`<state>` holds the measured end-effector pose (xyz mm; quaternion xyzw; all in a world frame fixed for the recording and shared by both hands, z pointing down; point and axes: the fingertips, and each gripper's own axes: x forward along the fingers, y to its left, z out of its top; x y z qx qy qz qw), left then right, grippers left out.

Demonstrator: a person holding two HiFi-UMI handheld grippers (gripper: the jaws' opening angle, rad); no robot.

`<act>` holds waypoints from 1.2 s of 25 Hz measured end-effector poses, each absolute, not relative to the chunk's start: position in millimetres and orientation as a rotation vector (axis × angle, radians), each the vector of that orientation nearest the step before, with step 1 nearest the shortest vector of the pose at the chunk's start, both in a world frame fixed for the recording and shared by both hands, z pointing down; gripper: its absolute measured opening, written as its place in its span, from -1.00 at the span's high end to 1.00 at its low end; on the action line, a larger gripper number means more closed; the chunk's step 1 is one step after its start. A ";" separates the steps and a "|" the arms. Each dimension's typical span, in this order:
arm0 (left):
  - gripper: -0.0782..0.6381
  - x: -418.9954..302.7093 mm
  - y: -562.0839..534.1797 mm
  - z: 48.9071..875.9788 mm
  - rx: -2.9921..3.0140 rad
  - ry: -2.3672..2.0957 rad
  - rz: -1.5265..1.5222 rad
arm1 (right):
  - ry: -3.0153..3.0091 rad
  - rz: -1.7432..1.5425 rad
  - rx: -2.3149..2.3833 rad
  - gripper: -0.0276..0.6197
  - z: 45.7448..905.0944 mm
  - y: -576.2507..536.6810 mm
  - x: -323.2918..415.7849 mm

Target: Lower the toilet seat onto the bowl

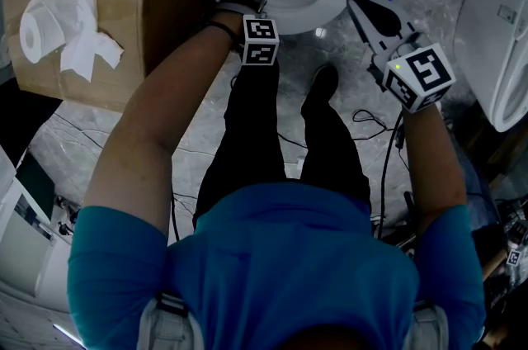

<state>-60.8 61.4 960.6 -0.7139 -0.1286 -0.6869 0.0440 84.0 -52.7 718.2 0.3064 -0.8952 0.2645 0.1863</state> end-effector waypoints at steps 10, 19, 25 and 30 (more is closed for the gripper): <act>-0.55 -52.3 67.1 946.3 -2.356 -0.411 -2.102 | -2.521 0.764 0.871 0.94 714.1 -50.0 86.4; -0.55 -40.6 56.4 899.5 -2.480 -0.202 -1.983 | -2.511 0.758 0.904 0.94 684.9 -45.1 91.7; -0.53 -23.7 44.7 838.0 -2.694 -0.002 -1.827 | -2.495 0.743 0.932 0.94 649.8 -45.6 99.4; -0.43 -16.2 29.4 778.3 -2.880 0.244 -1.726 | -2.486 0.751 0.966 0.94 613.8 -49.8 105.2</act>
